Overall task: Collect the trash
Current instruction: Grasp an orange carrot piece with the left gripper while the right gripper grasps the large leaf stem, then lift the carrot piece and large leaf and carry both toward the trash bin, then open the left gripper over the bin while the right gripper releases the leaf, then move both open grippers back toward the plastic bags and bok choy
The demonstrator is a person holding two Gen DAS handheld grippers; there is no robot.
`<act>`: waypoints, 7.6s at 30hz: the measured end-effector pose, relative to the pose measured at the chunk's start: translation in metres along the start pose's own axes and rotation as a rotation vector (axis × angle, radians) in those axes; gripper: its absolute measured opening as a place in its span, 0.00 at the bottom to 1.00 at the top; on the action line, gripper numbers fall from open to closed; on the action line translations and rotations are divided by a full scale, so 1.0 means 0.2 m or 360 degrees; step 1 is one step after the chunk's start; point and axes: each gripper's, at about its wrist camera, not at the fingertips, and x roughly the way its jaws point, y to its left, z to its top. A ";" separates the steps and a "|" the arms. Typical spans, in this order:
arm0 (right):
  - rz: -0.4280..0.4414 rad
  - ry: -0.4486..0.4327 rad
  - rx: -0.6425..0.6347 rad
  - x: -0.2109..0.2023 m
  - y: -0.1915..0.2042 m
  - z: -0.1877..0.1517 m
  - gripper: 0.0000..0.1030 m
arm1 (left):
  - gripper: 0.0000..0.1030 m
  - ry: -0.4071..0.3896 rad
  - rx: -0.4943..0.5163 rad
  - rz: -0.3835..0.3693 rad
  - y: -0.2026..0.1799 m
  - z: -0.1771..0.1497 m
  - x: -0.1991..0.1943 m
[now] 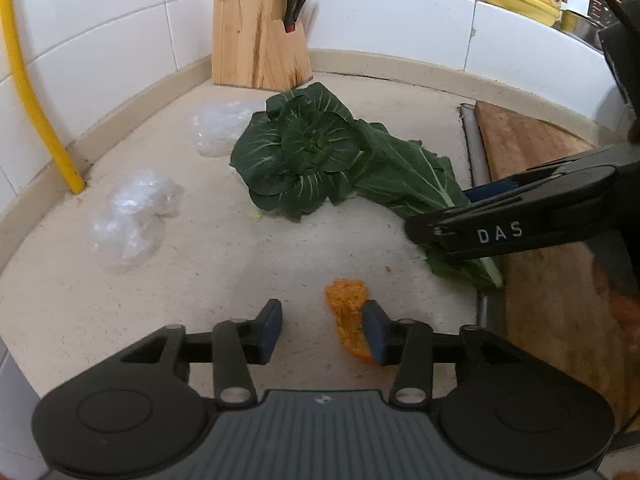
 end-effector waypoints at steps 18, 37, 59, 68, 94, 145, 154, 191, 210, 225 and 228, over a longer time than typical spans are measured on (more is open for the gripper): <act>0.0166 -0.0059 0.0197 -0.17 -0.05 -0.03 0.18 | 0.01 0.0013 -0.0093 -0.0180 0.06 0.00 -0.09; 0.0220 0.0036 0.0157 -0.10 0.02 -0.13 0.25 | 0.24 0.0078 -0.0106 -0.0191 0.02 -0.08 -0.11; 0.0340 -0.0166 0.0226 -0.33 0.06 -0.07 0.10 | 0.04 -0.0090 -0.0084 -0.0138 0.03 0.05 -0.24; 0.0291 -0.0292 0.0230 -0.44 0.08 -0.01 0.10 | 0.04 -0.0195 -0.0060 -0.0152 0.05 0.11 -0.30; 0.0334 -0.0414 0.0039 -0.50 0.39 0.14 0.10 | 0.04 -0.0390 -0.0158 -0.0082 0.31 0.14 -0.49; 0.0918 0.0131 -0.0526 0.03 1.57 0.04 0.10 | 0.05 -0.0110 -0.0909 0.0568 1.15 -0.67 -0.70; 0.0885 0.0290 -0.0545 0.22 1.66 -0.02 0.10 | 0.05 0.0075 -0.0994 0.0598 1.27 -0.77 -0.54; 0.0720 0.0411 -0.0439 0.40 1.66 -0.09 0.50 | 0.41 0.0186 -0.0999 0.0564 1.34 -0.88 -0.36; 0.0751 0.0114 -0.0341 0.02 1.41 0.06 0.56 | 0.42 -0.0106 -0.0864 0.0497 1.17 -0.60 -0.58; 0.0394 -0.0210 -0.0044 -0.28 0.81 0.12 0.65 | 0.48 -0.0224 -0.0463 0.0153 0.72 -0.17 -0.47; 0.0335 -0.0228 0.0007 -0.30 0.72 0.11 0.66 | 0.49 -0.0211 -0.0397 0.0098 0.62 -0.12 -0.42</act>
